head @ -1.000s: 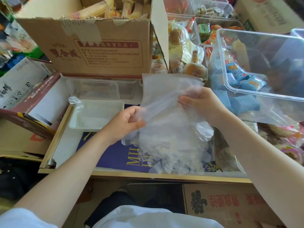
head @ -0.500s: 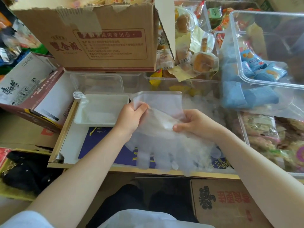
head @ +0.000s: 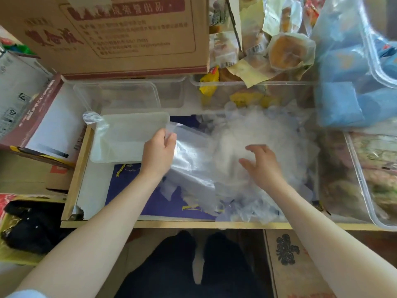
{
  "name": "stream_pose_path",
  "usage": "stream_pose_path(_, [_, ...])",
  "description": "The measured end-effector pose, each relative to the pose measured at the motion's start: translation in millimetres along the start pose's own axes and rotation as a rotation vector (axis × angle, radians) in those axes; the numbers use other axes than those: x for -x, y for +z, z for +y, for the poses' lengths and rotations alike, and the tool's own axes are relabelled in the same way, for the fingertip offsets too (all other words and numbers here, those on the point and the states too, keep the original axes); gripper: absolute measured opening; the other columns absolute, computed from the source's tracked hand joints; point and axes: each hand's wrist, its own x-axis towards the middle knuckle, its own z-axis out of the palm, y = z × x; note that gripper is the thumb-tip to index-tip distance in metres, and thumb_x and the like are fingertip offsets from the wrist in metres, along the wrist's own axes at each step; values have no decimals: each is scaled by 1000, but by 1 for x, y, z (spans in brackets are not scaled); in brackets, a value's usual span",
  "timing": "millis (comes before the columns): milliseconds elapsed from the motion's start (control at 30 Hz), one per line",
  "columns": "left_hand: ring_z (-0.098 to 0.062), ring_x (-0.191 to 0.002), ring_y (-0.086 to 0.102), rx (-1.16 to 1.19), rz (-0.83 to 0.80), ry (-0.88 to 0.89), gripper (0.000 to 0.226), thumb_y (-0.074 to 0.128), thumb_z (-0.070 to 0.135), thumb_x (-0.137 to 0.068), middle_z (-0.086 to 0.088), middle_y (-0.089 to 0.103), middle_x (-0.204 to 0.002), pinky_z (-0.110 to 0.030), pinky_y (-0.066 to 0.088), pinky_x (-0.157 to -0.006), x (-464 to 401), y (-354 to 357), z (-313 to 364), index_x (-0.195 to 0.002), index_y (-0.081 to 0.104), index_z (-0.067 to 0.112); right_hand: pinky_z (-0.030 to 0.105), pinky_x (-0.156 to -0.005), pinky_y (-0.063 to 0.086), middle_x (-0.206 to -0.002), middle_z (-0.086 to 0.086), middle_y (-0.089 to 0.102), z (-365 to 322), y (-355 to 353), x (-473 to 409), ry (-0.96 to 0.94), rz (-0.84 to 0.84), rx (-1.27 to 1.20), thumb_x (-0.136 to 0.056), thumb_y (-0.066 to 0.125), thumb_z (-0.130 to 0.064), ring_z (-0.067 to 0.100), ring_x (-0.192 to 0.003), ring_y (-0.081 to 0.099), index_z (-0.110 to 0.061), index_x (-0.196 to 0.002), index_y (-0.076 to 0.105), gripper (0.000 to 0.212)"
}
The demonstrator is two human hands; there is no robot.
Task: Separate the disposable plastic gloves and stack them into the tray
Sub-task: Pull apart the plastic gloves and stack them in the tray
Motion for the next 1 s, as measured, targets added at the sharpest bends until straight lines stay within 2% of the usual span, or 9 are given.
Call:
stream_pose_path(100, [-19, -68, 44, 12, -96, 77, 25, 46, 21, -97, -12, 55, -75, -13, 33, -55, -5, 1, -3, -74, 48, 11, 41, -108, 26, -151, 14, 28, 5, 10, -15, 53, 67, 190, -89, 55, -46, 30, -139, 24, -5, -144, 26, 74])
stream_pose_path(167, [-20, -69, 47, 29, -166, 123, 20, 49, 20, -96, -18, 60, -80, -10, 33, -57, -7, 1, -5, -78, 55, 15, 42, -108, 24, -151, 14, 25, 9, 19, -21, 155, 52, 166, -88, 54, -49, 30, -139, 21, -5, -144, 26, 77])
stream_pose_path(300, [-35, -82, 60, 40, -279, 210, 18, 54, 22, -94, -21, 67, -82, -23, 44, -66, -7, 4, -10, -95, 70, 16, 38, -91, 31, -129, 13, 45, 15, 28, -22, 165, 217, 145, -87, 59, -32, 34, -117, 38, -14, -122, 54, 40])
stream_pose_path(467, [-28, -78, 62, 75, -419, 301, 18, 59, 30, -91, -11, 70, -82, -31, 46, -70, -11, 15, -9, -97, 73, 19, 36, -82, 30, -106, 10, 61, 18, 32, -24, 114, 315, 73, -90, 56, -21, 33, -103, 49, -12, -102, 65, 18])
stream_pose_path(533, [-1, -75, 58, 83, -451, 457, 24, 58, 31, -89, 14, 65, -82, -13, 43, -68, -16, 20, -5, -93, 73, 13, 37, -76, 34, -94, 11, 62, 11, 25, -21, -39, 387, -11, -86, 61, -14, 35, -90, 54, -10, -91, 65, 8])
stream_pose_path(600, [9, -96, 50, 69, -492, 596, 26, 59, 34, -89, 19, 55, -107, -3, 33, -83, -21, 24, 3, -89, 74, 12, 38, -66, 41, -86, 11, 60, 1, 15, -14, -263, 456, -72, -78, 63, -4, 35, -76, 55, -11, -85, 60, 11])
stream_pose_path(800, [-16, -141, 17, -152, -565, 884, 41, 45, 45, -87, -6, 31, -150, -30, 9, -112, -35, 30, 23, -81, 73, 16, 34, -69, 35, -93, 0, 66, -24, -9, 8, -563, 447, -20, -84, 53, -20, 22, -84, 48, -25, -94, 46, 14])
stream_pose_path(900, [-16, -138, 23, -176, -646, 863, 43, 52, 49, -86, -5, 43, -143, -33, 11, -111, -45, 32, 23, -81, 74, 13, 35, -67, 28, -84, -7, 66, -24, -12, 11, -572, 464, -48, -86, 52, -21, 16, -82, 43, -22, -89, 53, 3])
stream_pose_path(1000, [-8, -106, 56, -51, -738, 844, 37, 58, 41, -89, 0, 63, -113, -23, 40, -90, -49, 31, 20, -85, 74, 8, 34, -72, 31, -83, -19, 60, -22, -15, 9, -473, 491, -139, -85, 57, -21, 15, -84, 47, -15, -89, 61, 9])
